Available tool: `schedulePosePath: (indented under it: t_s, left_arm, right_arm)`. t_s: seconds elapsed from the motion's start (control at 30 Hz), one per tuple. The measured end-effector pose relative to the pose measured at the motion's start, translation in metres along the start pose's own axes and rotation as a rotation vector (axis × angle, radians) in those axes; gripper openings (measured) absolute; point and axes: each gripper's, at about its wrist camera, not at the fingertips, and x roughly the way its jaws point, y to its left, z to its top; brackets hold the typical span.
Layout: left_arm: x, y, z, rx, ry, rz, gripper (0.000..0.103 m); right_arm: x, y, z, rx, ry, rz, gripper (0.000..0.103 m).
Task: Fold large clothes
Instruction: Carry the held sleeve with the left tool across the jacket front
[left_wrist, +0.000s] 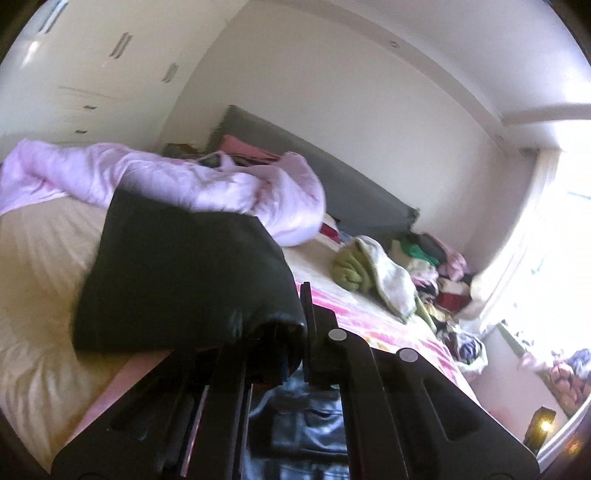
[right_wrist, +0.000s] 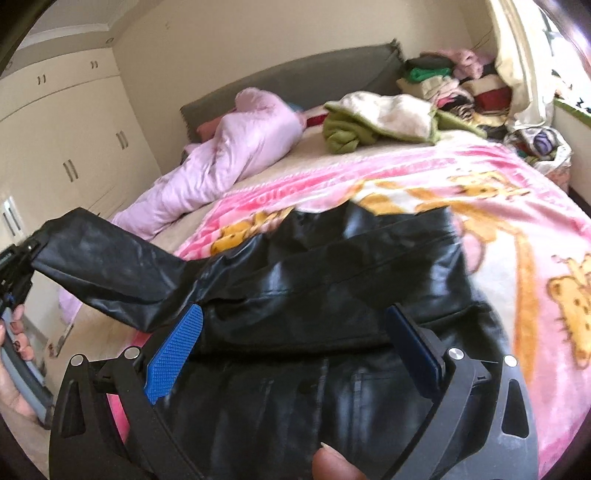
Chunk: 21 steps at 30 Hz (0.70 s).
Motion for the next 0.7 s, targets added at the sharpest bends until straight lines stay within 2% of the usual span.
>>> schedulePosePath:
  t_s: [0.37, 0.53, 0.7]
  left_arm:
    - [0.032, -0.076, -0.033, 0.161, 0.07, -0.079, 0.0]
    - [0.068, -0.101, -0.067, 0.244, 0.172, -0.118, 0.0]
    - [0.109, -0.122, -0.116, 0.34, 0.304, -0.142, 0.0]
  right_arm:
    - [-0.018, -0.049, 0.0, 0.095, -0.024, -0.019, 0.098]
    - [-0.023, -0.069, 0.0, 0.128, -0.031, -0.04, 0.098]
    - [-0.025, -0.093, 0.0, 0.176, -0.04, -0.077, 0.098]
